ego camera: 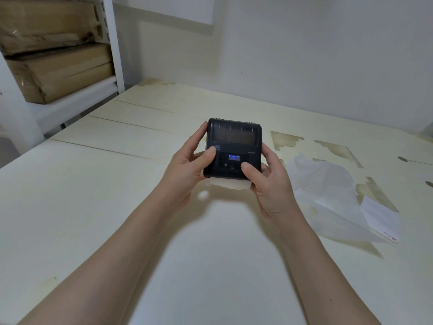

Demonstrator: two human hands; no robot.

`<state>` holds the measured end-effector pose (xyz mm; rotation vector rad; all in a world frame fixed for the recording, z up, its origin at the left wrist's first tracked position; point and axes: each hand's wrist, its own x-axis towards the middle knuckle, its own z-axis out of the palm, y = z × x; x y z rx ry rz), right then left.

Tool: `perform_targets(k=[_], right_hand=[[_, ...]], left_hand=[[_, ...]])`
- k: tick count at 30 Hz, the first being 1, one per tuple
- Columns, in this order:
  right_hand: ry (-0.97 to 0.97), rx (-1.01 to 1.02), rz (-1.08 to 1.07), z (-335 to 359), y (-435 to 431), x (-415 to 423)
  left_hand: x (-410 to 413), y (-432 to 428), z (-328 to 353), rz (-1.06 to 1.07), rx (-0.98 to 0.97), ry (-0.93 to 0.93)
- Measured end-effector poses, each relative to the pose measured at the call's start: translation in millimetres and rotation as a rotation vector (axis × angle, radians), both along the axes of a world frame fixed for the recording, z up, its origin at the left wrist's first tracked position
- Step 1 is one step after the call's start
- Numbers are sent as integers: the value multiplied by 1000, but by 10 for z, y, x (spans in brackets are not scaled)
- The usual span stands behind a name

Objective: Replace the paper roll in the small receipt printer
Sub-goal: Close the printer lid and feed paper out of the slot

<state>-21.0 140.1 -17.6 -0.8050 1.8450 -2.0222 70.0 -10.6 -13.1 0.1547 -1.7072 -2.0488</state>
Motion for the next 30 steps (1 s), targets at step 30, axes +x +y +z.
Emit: perform_targets(k=[30], right_hand=[[-8,208,-226,83,-38,121]], left_hand=[[-25,-115,-10,172,260,3]])
